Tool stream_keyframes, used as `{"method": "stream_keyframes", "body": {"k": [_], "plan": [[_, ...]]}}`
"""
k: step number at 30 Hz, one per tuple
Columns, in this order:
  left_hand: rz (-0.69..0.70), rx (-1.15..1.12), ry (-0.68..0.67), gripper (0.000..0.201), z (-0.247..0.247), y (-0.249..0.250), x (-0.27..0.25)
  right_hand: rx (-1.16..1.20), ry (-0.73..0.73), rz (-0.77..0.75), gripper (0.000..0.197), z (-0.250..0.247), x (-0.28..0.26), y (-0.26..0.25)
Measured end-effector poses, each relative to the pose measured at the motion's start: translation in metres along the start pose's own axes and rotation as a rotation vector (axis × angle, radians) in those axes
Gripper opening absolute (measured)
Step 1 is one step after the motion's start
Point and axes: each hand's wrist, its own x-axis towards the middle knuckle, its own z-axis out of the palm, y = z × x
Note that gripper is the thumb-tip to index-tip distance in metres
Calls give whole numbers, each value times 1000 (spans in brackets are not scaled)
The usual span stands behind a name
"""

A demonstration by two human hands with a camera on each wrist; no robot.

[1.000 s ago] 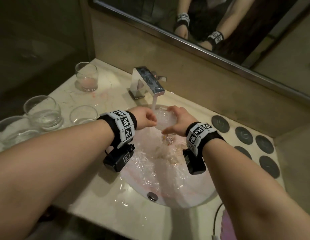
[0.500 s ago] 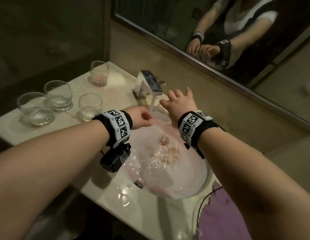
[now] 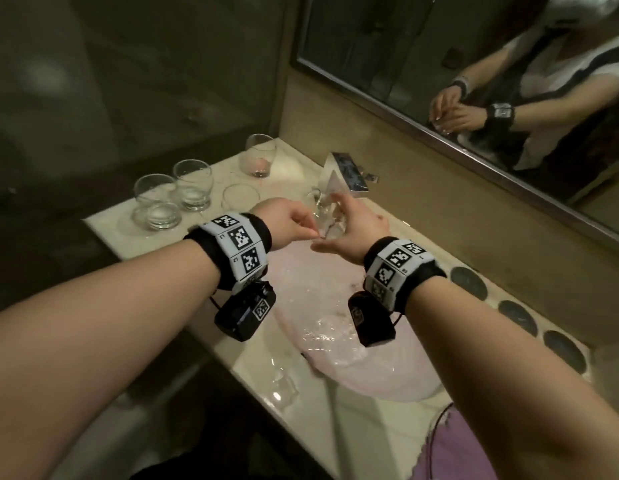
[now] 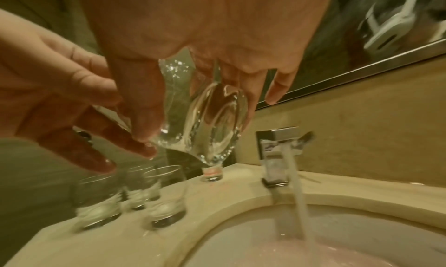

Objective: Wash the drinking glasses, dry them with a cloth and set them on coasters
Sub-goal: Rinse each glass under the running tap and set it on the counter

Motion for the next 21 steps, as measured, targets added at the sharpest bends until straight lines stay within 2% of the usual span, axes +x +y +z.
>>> {"method": "stream_keyframes", "body": {"k": [4,8,13,21], "plan": [[-65,52,53,7,-25,-15,-16,78,-42,-52,85,18,9,-32],[-126,251,93,5,-50,-35,-27,66,-128,-95,90,40,24,-65],[-249,577,-43,15,-71,-64,-33,73,-245,-83,84,60,43,-87],[-371,759,-105,20,-75,-107,-20,291,-146,25,67,79,65,-100]]}}
